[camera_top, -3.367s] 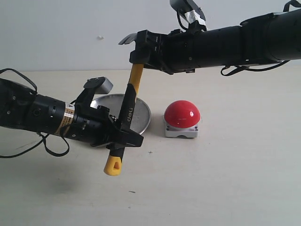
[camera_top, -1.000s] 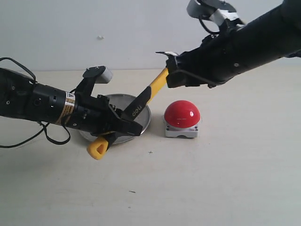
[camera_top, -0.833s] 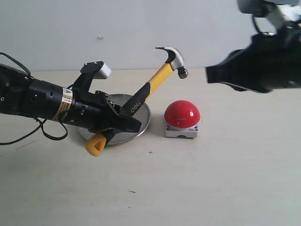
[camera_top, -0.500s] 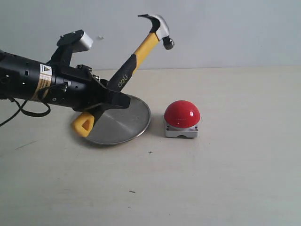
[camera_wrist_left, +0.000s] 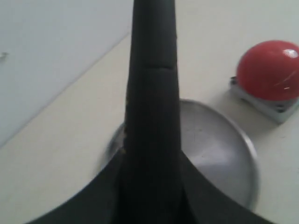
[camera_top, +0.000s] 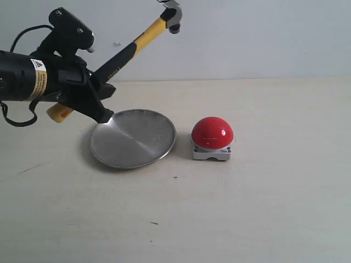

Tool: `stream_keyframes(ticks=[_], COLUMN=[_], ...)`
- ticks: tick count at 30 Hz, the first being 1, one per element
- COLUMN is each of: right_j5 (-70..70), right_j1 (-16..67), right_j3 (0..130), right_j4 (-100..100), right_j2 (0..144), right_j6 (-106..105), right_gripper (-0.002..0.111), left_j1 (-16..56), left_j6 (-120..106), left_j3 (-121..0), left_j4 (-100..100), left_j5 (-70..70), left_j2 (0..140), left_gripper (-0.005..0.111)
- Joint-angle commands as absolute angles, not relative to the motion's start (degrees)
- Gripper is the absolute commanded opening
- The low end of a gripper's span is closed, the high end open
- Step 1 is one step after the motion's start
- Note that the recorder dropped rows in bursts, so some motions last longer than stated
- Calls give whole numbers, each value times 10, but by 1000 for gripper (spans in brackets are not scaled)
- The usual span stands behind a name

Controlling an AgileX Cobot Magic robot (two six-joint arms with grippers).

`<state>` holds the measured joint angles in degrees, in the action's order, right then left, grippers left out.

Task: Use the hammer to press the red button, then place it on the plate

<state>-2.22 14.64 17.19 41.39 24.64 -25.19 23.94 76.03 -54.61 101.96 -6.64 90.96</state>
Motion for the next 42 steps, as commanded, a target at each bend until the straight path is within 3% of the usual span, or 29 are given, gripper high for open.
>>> stream_keyframes(ticks=[1,9,13,22,30,42], right_j5=[-22,-22,-22,-22,-5,29], right_j1=[147,147,147,147,147,147], right_j3=[170,170,170,170,151,38], right_j4=[415,415,415,415,431,465], right_j2=[248,248,248,248,217,0], right_j6=[-254,-254,-255,-255,-253,-253], right_gripper=[0,0,0,0,0,0], left_j1=[241,244,268,276,276,276], left_j6=[678,624,497,65,-74,-105], left_j3=[-539,-533,-533,-542,-585,-585], left_j4=[999,982,913,472,80,-51], left_j5=[43,77,175,291,339,340], left_j2=[905,905,906,906,906,906], left_gripper=[0,0,0,0,0,0])
